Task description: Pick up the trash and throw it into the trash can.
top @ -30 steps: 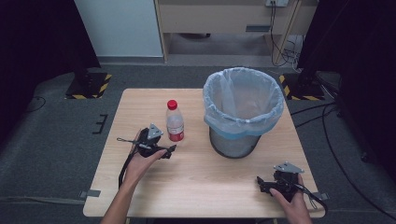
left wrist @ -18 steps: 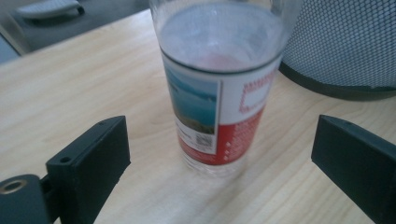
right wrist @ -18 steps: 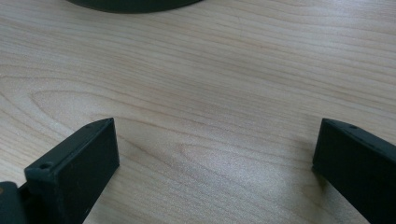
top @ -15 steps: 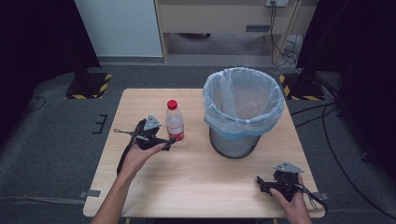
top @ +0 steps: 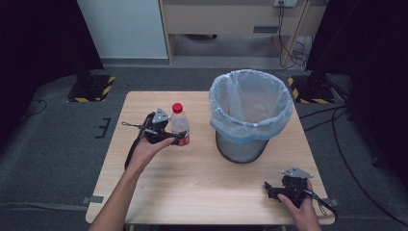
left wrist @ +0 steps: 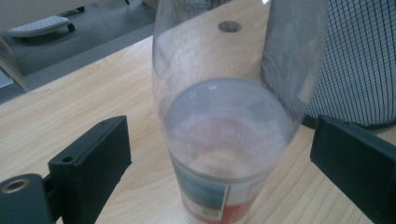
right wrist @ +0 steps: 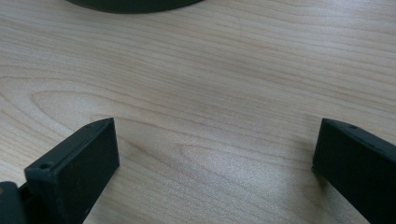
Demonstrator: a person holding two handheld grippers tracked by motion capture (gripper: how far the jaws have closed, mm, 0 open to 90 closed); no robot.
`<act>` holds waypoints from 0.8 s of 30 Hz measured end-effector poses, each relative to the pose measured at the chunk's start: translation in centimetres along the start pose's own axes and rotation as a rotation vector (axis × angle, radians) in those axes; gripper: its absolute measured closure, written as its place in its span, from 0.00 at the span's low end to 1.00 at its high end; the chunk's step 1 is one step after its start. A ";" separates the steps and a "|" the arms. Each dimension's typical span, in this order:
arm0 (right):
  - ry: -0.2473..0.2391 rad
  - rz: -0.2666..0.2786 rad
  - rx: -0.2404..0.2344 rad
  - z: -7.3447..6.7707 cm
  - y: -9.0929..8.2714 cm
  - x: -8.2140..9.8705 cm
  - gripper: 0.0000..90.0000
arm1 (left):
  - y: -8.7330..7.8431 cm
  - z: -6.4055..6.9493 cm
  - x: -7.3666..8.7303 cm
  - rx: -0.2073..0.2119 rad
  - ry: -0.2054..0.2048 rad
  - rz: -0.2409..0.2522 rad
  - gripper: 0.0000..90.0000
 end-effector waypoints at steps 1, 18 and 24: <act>0.000 0.000 0.000 0.0 0.0 0.0 0.00 | 0.1 0.0 -0.1 0.001 -0.002 0.003 0.06; -0.002 0.000 0.000 0.0 0.0 0.0 0.00 | 0.6 0.0 -1.1 0.033 0.044 0.013 0.29; -0.001 0.000 0.000 0.0 0.0 0.0 0.00 | -1.8 0.5 -4.0 0.060 0.070 0.066 0.30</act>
Point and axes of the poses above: each handheld gripper's, and its own axes: y roughly forward along the jaws, x roughly out of its underside, z roughly to its right, the point moved 9 cm from there along y, roughly forward along the jaws, and after that the axes turned 4 degrees about z, right-handed, at the moved point
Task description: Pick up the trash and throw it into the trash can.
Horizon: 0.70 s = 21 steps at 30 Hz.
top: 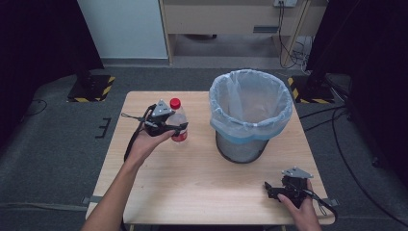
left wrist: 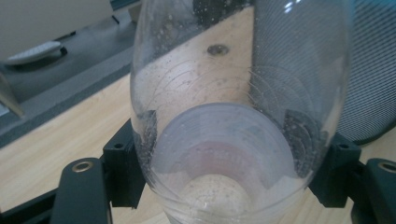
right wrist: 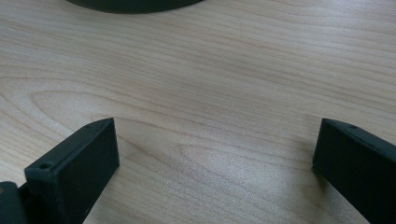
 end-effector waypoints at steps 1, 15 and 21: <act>0.000 0.000 0.000 0.0 0.0 0.0 0.00 | 0.0 0.0 0.0 0.000 0.000 0.000 0.30; 0.000 0.000 0.000 0.0 0.0 0.0 0.00 | -2.5 0.8 -5.0 0.060 0.070 0.043 0.30; 0.000 0.000 0.000 0.0 0.0 0.0 0.00 | -3.4 1.0 -6.9 0.072 0.085 0.066 0.30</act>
Point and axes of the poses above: each handheld gripper's, and its own axes: y roughly forward along the jaws, x roughly out of its underside, z roughly to its right, the point moved 9 cm from there along y, roughly forward along the jaws, and after that the axes turned 4 degrees about z, right-handed, at the moved point
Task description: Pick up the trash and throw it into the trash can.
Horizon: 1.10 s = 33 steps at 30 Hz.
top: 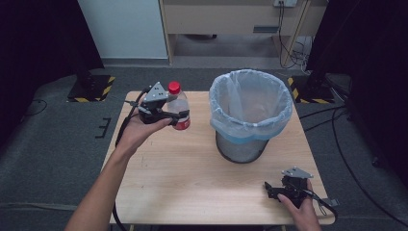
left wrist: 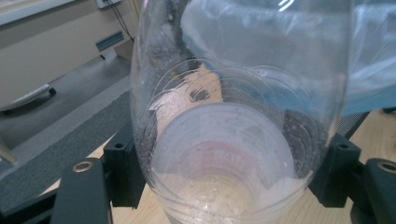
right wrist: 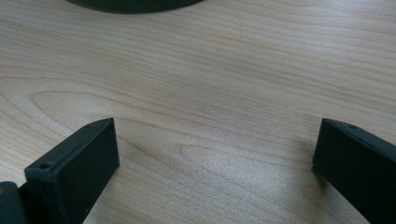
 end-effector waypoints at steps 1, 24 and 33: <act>0.000 0.000 0.000 0.0 0.0 0.0 0.00 | -0.1 0.0 -0.3 -0.001 0.006 0.000 0.30; 0.004 0.000 0.001 0.0 0.0 0.0 0.00 | -1.0 0.1 -5.0 0.031 0.037 0.040 0.30; 0.001 0.000 0.001 0.0 0.0 0.0 0.00 | -1.6 0.4 -6.6 0.051 0.043 0.079 0.30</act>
Point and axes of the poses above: each handheld gripper's, and its own axes: y roughly forward along the jaws, x roughly out of its underside, z roughly to its right, the point moved 9 cm from there along y, roughly forward along the jaws, and after that the axes turned 4 degrees about z, right-handed, at the moved point
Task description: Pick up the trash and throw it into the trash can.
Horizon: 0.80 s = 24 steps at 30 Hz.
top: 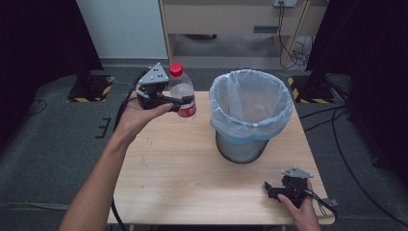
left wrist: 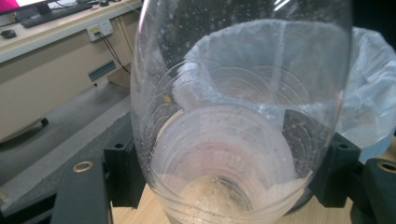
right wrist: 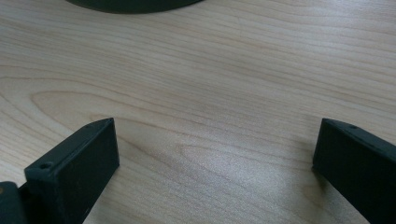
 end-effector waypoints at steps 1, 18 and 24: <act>0.000 0.000 0.000 0.0 0.0 0.0 0.00 | -0.1 0.0 -0.2 0.001 0.001 0.006 0.30; 0.000 0.000 0.000 0.0 0.0 0.0 0.00 | -0.6 0.3 -3.2 0.014 0.022 0.067 0.30; -0.001 0.000 0.000 0.0 0.0 0.0 0.00 | -0.8 0.3 -4.2 0.012 0.020 0.099 0.30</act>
Point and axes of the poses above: each handheld gripper's, and its own axes: y roughly forward along the jaws, x roughly out of its underside, z roughly to its right, the point moved 9 cm from there along y, roughly forward along the jaws, and after that the axes turned 4 degrees about z, right-handed, at the moved point
